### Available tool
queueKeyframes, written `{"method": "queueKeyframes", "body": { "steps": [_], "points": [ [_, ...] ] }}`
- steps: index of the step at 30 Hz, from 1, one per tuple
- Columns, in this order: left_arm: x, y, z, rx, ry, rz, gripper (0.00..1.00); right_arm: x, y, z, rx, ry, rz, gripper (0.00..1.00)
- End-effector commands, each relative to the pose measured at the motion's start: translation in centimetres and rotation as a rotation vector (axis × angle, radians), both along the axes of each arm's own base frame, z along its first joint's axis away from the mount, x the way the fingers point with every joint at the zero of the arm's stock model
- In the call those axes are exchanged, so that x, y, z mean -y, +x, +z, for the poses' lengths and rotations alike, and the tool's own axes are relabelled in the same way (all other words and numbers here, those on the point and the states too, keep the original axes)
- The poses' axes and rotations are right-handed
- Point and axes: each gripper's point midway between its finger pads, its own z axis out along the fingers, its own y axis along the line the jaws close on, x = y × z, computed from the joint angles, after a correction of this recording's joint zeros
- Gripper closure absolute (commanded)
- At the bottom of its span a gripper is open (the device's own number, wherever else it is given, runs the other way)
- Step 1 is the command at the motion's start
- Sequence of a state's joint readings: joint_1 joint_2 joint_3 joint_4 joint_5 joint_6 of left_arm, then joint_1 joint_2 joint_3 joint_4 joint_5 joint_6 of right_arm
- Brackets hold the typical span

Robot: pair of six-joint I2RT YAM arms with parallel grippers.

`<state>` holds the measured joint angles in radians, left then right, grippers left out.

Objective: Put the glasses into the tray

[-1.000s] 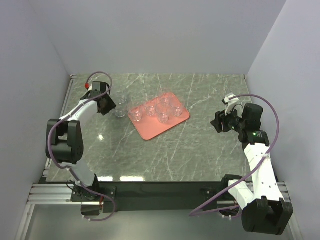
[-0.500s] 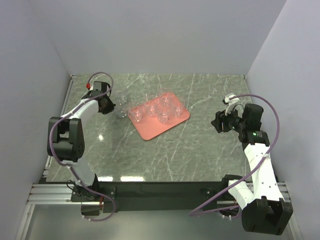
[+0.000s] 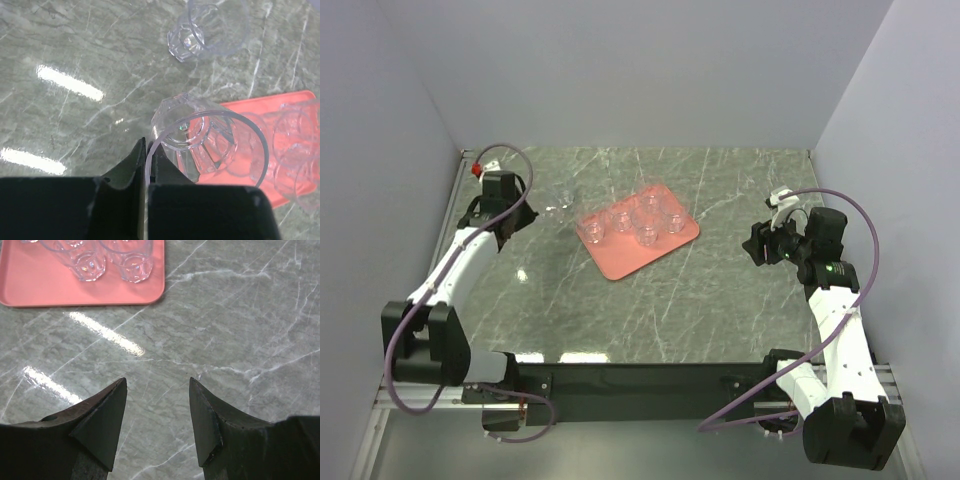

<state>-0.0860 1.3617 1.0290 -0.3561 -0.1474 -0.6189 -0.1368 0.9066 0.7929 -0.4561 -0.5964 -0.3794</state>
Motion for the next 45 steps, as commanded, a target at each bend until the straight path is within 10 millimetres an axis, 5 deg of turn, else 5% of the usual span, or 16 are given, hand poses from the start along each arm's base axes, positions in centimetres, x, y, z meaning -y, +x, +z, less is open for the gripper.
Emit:
{"method": "queueKeyframes", "body": {
  "steps": [1, 12, 17, 29, 45],
  "points": [
    [0.7, -0.4, 2.5, 0.105, -0.003, -0.069, 1.00, -0.1, 0.3, 0.8, 0.038, 0.004, 0.011, 0.40],
    [4.5, -4.2, 5.7, 0.231, -0.075, -0.331, 1.00, 0.0, 0.3, 0.8, 0.038, 0.005, 0.010, 0.40],
    [8.0, -6.0, 5.8, 0.259, -0.182, -0.521, 0.99, 0.0, 0.3, 0.8, 0.040, 0.005, 0.010, 0.40],
    [15.3, -7.9, 4.1, 0.221, -0.235, -0.739, 0.99, 0.1, 0.3, 0.8, 0.042, 0.004, 0.006, 0.40],
    [20.6, -5.6, -0.9, 0.100, -0.122, -0.738, 0.99, 0.2, 0.3, 0.8, 0.041, 0.002, 0.003, 0.40]
  ]
}}
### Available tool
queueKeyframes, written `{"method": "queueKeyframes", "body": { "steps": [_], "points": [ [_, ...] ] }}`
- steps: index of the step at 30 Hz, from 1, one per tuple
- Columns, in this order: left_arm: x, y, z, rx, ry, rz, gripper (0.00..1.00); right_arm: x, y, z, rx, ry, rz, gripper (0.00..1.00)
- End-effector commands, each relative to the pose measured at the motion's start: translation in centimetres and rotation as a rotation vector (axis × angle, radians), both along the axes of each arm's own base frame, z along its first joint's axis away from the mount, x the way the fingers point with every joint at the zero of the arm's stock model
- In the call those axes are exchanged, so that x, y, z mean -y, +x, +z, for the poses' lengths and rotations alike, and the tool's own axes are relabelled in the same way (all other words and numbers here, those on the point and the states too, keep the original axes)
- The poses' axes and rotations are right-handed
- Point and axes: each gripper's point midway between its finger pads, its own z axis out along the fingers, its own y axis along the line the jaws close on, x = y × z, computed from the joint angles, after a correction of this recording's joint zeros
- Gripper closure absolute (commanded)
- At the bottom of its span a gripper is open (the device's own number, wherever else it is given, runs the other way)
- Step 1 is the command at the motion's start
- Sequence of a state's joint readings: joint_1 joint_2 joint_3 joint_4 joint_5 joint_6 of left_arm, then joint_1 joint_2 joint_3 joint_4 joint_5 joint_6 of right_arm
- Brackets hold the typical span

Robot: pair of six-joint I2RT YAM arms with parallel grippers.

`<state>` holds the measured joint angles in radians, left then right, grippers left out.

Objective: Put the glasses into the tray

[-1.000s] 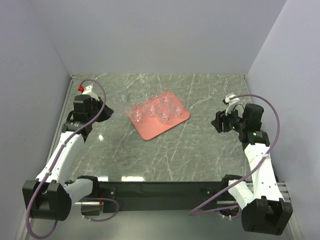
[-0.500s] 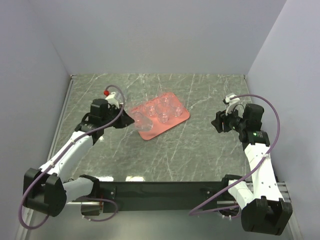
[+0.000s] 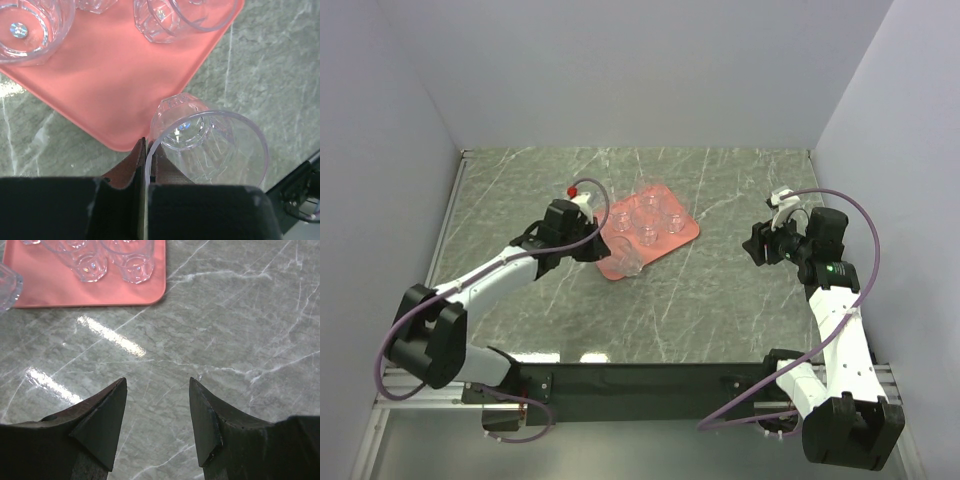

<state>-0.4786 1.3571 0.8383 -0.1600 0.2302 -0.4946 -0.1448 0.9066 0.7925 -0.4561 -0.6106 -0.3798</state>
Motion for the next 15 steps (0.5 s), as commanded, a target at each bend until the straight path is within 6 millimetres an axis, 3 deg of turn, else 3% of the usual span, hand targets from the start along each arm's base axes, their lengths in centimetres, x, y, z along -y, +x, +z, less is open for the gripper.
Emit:
{"method": "queueKeyframes", "body": {
  "steps": [1, 8, 15],
  "points": [
    [1.8, 2.8, 2.8, 0.115, -0.014, 0.024, 1.00, 0.3, 0.3, 0.7, 0.040, -0.006, -0.001, 0.40],
    [2.6, 4.4, 0.6, 0.103, 0.070, 0.044, 0.99, 0.3, 0.3, 0.7, 0.038, -0.005, -0.001, 0.40],
    [3.4, 5.9, 0.2, 0.116, 0.109, 0.056, 0.99, 0.3, 0.3, 0.7, 0.038, -0.006, 0.000, 0.40]
  ]
}}
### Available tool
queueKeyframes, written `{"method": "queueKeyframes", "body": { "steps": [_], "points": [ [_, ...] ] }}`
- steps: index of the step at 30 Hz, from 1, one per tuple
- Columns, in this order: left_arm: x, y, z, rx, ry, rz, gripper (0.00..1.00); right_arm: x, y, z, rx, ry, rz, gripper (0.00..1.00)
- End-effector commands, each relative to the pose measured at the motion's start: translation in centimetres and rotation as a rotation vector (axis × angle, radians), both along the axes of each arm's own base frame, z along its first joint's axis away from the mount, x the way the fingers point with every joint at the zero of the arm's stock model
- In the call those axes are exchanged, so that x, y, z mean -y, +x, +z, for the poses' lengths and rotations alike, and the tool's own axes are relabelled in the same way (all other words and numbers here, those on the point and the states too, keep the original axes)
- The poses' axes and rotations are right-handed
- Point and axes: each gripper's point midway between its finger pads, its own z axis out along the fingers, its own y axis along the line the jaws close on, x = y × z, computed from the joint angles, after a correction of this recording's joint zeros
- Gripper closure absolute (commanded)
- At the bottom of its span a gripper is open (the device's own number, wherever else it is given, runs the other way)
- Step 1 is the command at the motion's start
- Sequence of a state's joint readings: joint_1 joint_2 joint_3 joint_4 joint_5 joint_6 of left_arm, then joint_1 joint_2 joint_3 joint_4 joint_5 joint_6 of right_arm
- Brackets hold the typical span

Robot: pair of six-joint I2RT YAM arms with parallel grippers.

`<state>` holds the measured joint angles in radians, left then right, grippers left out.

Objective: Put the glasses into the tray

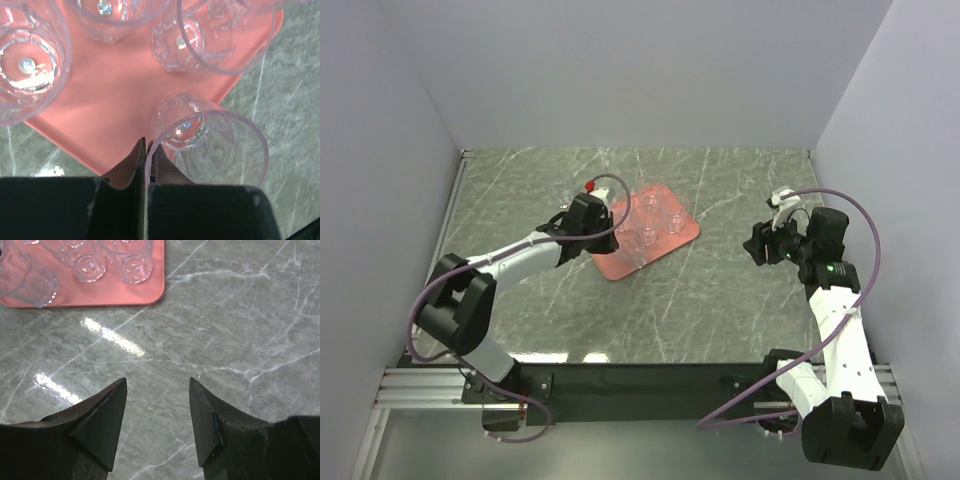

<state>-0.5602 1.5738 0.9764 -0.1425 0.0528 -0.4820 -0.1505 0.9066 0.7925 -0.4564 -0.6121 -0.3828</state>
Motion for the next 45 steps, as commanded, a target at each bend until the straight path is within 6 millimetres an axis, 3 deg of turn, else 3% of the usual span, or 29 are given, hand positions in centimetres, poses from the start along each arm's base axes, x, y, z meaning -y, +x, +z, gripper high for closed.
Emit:
{"method": "queueKeyframes", "body": {
  "steps": [1, 15, 17, 19, 22, 30, 34, 38, 45],
  "points": [
    [1.4, 2.7, 3.2, 0.113, -0.022, 0.006, 0.99, 0.2, 0.3, 0.7, 0.036, -0.006, 0.002, 0.40],
    [2.0, 4.3, 1.1, 0.104, 0.066, 0.025, 0.99, 0.2, 0.3, 0.6, 0.035, -0.007, 0.005, 0.40],
    [2.2, 4.5, 1.0, 0.101, 0.072, 0.017, 0.92, 0.2, 0.3, 0.6, 0.035, -0.007, 0.005, 0.40],
    [2.6, 4.4, 1.1, 0.104, 0.079, 0.005, 0.75, 0.2, 0.3, 0.5, 0.034, -0.008, 0.004, 0.40],
    [2.9, 4.1, 1.3, 0.113, 0.086, -0.009, 0.65, 0.3, 0.3, 0.5, 0.034, -0.009, 0.001, 0.40],
    [2.4, 3.3, 4.7, 0.182, 0.047, -0.018, 0.57, 0.3, 0.3, 0.5, 0.033, -0.009, 0.003, 0.40],
    [1.4, 2.8, 6.9, 0.239, 0.042, 0.007, 0.46, 0.3, 0.3, 0.6, 0.035, -0.008, 0.001, 0.40],
    [-0.1, 2.8, 9.8, 0.321, 0.037, 0.055, 0.37, 0.3, 0.3, 0.5, 0.034, -0.008, 0.002, 0.40],
    [-4.9, 4.6, 11.8, 0.358, 0.002, 0.225, 0.28, 0.3, 0.3, 0.5, 0.034, -0.005, 0.001, 0.40]
  ]
}}
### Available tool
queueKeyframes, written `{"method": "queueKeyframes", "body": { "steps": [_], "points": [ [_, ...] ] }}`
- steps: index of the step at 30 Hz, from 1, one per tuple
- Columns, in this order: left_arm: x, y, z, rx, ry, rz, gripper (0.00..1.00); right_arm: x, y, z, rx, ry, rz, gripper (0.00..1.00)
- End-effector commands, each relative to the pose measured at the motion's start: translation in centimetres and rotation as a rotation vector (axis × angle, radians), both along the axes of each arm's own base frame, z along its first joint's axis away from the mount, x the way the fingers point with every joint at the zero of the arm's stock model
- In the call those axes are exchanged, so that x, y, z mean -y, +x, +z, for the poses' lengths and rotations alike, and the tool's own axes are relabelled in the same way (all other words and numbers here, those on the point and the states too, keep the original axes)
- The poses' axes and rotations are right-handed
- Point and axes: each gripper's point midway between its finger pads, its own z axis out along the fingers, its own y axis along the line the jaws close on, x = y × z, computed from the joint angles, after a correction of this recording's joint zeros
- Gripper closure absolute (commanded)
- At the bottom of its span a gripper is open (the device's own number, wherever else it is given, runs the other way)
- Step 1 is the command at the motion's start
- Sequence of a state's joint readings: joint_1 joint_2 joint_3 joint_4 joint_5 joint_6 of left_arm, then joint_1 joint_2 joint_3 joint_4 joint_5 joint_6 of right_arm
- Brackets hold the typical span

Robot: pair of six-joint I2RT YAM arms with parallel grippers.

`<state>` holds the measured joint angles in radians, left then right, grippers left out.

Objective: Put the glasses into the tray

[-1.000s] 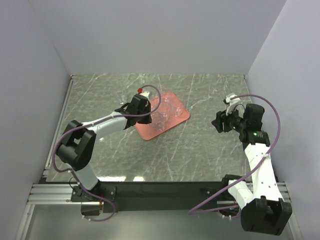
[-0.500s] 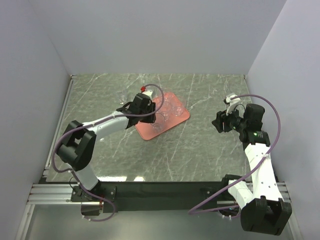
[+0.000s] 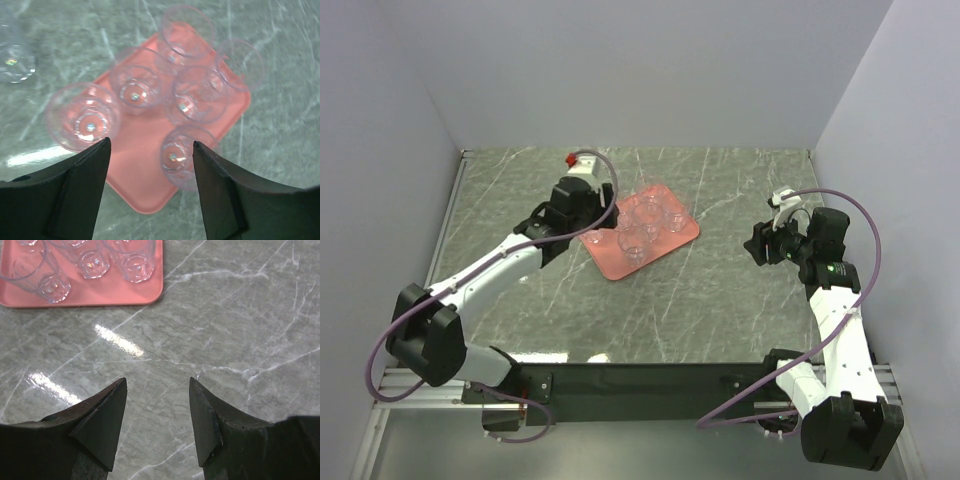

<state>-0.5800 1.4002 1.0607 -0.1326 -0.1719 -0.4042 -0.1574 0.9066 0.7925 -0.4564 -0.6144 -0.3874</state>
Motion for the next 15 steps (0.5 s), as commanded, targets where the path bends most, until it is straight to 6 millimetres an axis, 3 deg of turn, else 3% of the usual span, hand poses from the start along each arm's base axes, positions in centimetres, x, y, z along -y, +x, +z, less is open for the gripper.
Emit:
{"method": "queueKeyframes", "body": {
  "steps": [1, 3, 7, 15],
  "points": [
    [-3.5, 1.8, 1.2, 0.033, -0.052, 0.116, 0.28, 0.2, 0.2, 0.6, 0.033, -0.003, 0.003, 0.40],
    [-4.9, 2.5, 1.2, 0.007, -0.115, 0.169, 0.28, 0.2, 0.2, 0.5, 0.032, -0.004, 0.003, 0.40],
    [-9.6, 4.6, 0.5, -0.036, -0.191, 0.334, 0.28, 0.3, 0.2, 0.5, 0.032, -0.004, 0.000, 0.40],
    [-14.7, 7.8, -3.7, -0.239, -0.232, 0.579, 0.30, 0.3, 0.3, 0.4, 0.028, -0.004, 0.001, 0.40]
  ]
}}
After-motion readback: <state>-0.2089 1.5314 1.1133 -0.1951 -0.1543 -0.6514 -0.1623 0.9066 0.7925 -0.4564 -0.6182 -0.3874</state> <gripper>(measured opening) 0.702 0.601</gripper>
